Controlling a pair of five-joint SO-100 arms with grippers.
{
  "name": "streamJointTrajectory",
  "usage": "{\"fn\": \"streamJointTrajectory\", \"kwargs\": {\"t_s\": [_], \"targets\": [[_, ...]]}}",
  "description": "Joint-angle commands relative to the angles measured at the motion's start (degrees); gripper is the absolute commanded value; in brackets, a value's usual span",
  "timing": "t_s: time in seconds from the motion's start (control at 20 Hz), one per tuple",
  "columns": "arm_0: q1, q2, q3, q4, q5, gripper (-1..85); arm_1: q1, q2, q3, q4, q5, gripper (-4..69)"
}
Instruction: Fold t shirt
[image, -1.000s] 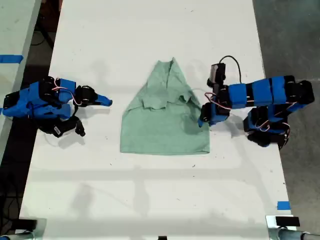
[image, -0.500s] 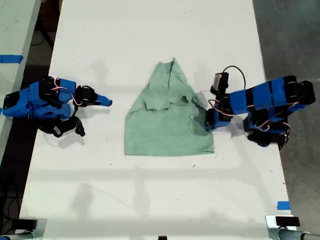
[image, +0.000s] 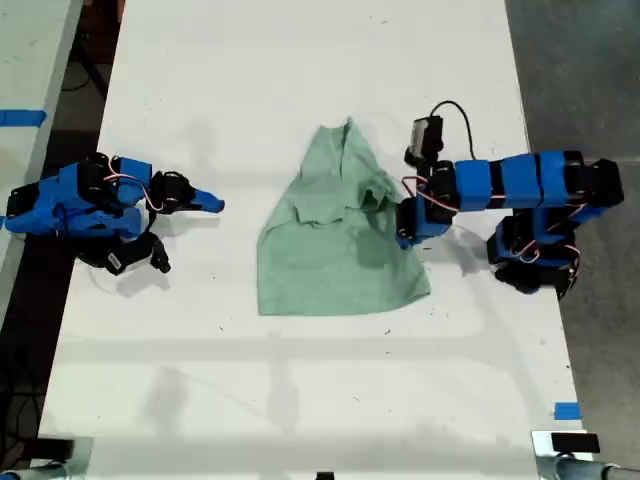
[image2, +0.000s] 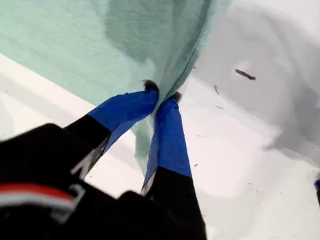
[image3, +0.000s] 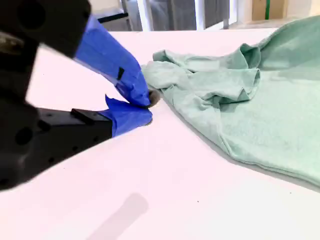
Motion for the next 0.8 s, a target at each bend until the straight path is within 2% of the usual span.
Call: {"fn": "streamJointTrajectory", "kwargs": {"t_s": [0.0,0.2,0.3,0.35,0.4,0.45,0.55,0.75], "targets": [[0.97,0.44,-0.18,0.09,-0.97,0.0,-2.29,-11.51,-18.54,0.26,-4.66,1.9],[1.05,0.44,-0.26,0.18,-0.97,0.0,-2.55,-37.79,-41.75,0.0,-10.63,1.9],[1.14,0.44,-0.26,0.18,-0.97,0.0,-2.2,-46.32,-46.67,-2.29,-12.22,2.8],[1.14,0.44,-0.26,0.18,-0.97,0.0,-2.2,-48.08,-46.76,-3.69,-12.48,7.6],[1.14,0.44,-0.26,0.26,-0.97,0.0,-2.2,-48.78,-46.76,-4.04,-12.48,16.4],[1.14,0.44,-0.26,0.26,-0.97,0.0,-2.29,-48.52,-46.76,-3.43,-12.3,22.0],[1.05,0.44,-0.26,0.26,-0.97,0.0,-2.55,-44.65,-46.76,-0.53,-11.87,27.2],[1.05,0.44,-0.26,0.26,-0.97,0.0,-2.29,-25.31,-40.43,8.79,-9.49,26.5]]}}
